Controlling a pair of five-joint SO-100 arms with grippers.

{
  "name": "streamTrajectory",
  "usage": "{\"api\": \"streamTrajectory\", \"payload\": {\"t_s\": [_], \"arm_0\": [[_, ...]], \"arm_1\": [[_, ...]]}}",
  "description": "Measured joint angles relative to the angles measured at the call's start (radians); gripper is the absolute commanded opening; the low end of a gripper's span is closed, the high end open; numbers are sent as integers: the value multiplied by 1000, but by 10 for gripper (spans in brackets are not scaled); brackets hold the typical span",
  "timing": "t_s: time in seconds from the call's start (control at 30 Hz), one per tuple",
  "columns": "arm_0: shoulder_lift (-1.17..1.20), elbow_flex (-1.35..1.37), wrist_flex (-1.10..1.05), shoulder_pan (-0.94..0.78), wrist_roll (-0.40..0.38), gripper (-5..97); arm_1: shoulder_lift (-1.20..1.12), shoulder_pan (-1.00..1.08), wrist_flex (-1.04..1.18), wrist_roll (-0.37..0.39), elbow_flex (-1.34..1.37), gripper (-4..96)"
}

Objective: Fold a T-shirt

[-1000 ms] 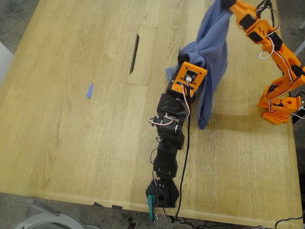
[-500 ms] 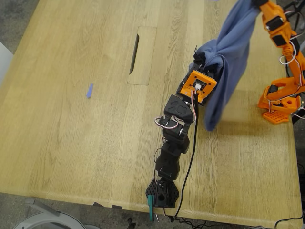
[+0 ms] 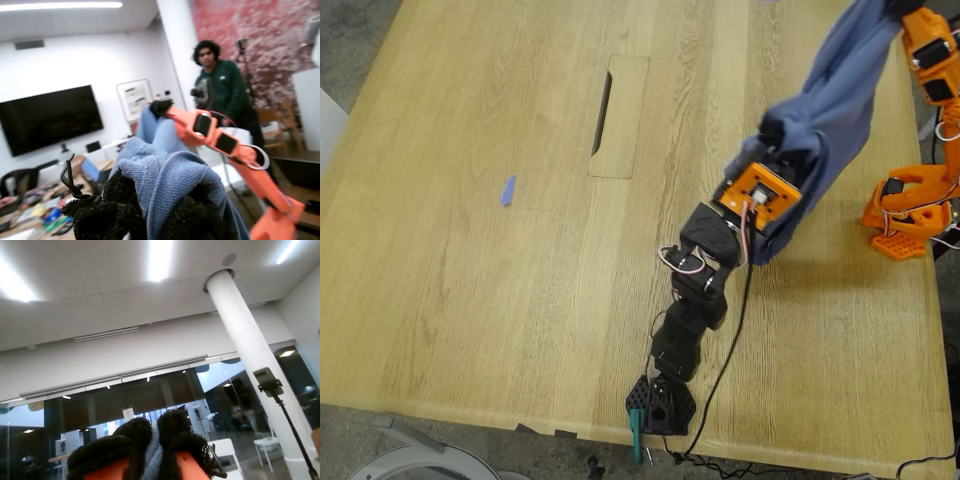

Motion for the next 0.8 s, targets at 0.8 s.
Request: {"api": "streamTrajectory", "payload": {"t_s": [0.8], "arm_0": [[5,0,518,265,-61,-1]], "arm_1": [[170,-153,951,21,-176,2]]}}
